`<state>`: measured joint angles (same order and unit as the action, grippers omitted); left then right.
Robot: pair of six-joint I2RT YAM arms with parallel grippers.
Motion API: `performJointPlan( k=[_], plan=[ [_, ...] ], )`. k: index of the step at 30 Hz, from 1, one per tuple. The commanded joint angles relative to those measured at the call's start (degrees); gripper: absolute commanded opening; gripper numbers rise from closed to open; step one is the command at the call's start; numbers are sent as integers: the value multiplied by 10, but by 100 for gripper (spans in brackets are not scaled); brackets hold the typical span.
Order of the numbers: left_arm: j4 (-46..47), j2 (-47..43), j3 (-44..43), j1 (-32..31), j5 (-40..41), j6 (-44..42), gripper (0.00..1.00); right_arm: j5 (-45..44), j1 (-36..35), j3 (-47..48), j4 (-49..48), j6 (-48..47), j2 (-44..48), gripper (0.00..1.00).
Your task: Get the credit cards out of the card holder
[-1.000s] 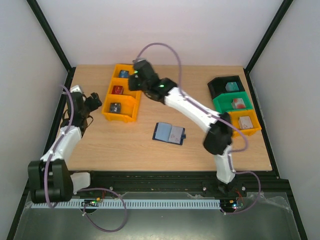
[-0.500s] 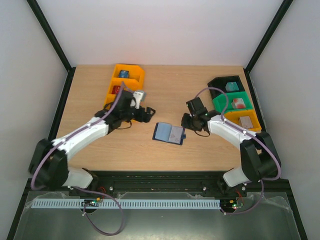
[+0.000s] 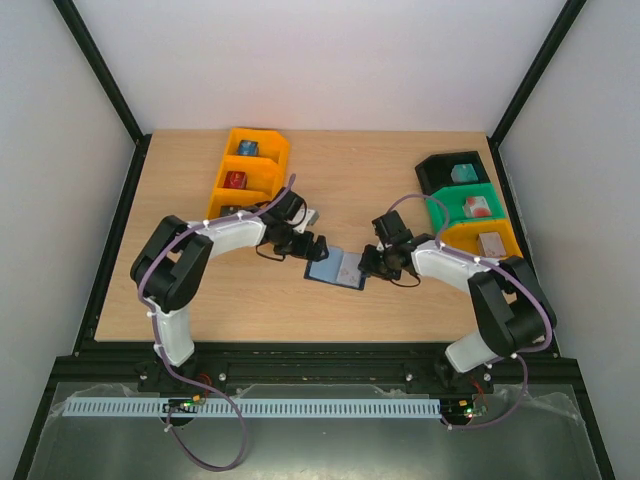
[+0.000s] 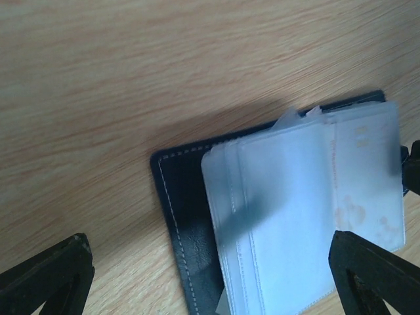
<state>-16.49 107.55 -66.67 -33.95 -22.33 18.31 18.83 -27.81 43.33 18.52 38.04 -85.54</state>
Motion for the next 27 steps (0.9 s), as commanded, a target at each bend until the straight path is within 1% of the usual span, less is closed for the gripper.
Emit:
performJointPlan(
  k=[1,5,9,11,16,18,19,21,22,24,25,27],
  plan=[
    [-12,11,8,-4,-17,14,99,39,-1,-4,-40,-11,-34,31],
    [-1,34,-2,-16,-32,8,99,62,0,-2,-60,-8,-54,28],
    [20,34,-4,-22,-56,5,98,82,0,-8,-83,5,-61,27],
    [27,33,-4,-25,-65,3,94,86,0,-10,-91,8,-61,27],
    [46,30,-8,-34,-91,0,80,96,0,-9,-99,10,-64,27],
    [50,30,-13,-34,-100,1,69,96,0,-10,-100,10,-63,27],
    [51,30,-16,-34,-102,1,61,95,0,-12,-102,12,-59,27],
    [51,27,-18,-34,-106,1,41,92,0,-13,-102,12,-51,27],
    [51,25,-18,-34,-106,1,27,90,0,-13,-102,13,-46,27],
    [50,22,-17,-33,-102,1,10,87,0,-14,-101,14,-37,27],
    [48,21,-18,-32,-98,0,4,87,1,-14,-100,14,-33,27],
    [41,15,-21,-31,-88,-6,2,86,6,-14,-96,13,-21,28]
  ],
)
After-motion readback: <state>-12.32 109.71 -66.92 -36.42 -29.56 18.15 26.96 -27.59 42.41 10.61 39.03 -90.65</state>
